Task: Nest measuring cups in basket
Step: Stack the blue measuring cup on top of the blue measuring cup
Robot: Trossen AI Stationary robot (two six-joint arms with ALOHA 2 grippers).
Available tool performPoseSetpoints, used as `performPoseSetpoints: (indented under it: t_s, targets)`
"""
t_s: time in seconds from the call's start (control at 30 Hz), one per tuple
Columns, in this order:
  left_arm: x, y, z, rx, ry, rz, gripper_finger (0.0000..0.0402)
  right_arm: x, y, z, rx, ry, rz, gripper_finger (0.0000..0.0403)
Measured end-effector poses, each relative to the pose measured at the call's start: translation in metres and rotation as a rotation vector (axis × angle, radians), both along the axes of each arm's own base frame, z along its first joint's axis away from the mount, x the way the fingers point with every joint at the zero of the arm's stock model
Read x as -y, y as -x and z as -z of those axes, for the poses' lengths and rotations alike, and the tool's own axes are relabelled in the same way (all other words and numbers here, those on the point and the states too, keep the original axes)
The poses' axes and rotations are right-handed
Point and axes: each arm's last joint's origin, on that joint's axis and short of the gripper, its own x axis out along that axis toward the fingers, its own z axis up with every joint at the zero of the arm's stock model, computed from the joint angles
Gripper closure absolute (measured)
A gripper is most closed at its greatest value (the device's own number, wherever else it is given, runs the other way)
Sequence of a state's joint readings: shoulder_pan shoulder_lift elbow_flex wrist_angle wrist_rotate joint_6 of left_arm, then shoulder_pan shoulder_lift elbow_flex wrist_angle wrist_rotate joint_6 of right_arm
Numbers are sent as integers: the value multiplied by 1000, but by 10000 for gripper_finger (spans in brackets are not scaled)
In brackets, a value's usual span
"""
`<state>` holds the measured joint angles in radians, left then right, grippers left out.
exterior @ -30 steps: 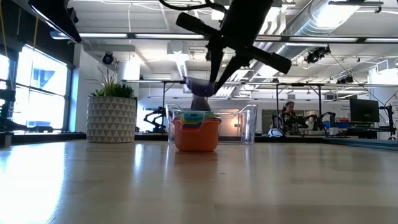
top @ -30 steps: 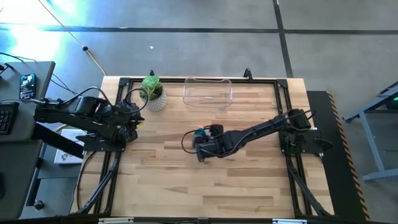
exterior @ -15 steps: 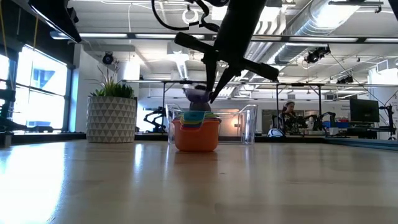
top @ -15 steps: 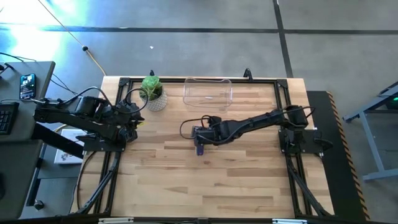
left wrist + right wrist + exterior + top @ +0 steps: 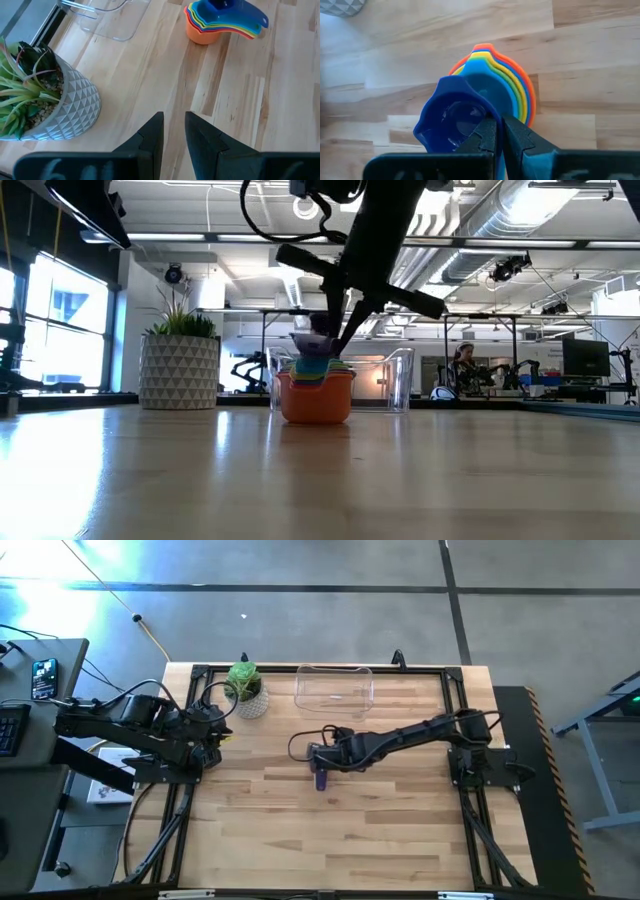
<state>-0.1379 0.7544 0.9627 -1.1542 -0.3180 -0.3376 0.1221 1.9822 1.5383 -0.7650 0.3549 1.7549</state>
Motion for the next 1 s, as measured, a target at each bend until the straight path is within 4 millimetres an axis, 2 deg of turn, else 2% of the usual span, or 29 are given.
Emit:
performPoseSetpoints:
  t_s: [0.4, 0.6, 1.0]
  targets:
    - [0, 0, 0, 0, 0, 0, 332, 10, -1, 1, -17, -9, -14, 390]
    - [0, 0, 0, 0, 1, -1, 332, 10, -1, 1, -23, -8, -32, 373]
    - [0, 0, 0, 0, 1, -1, 332, 11, -1, 1, -38, 16, -73, 371]
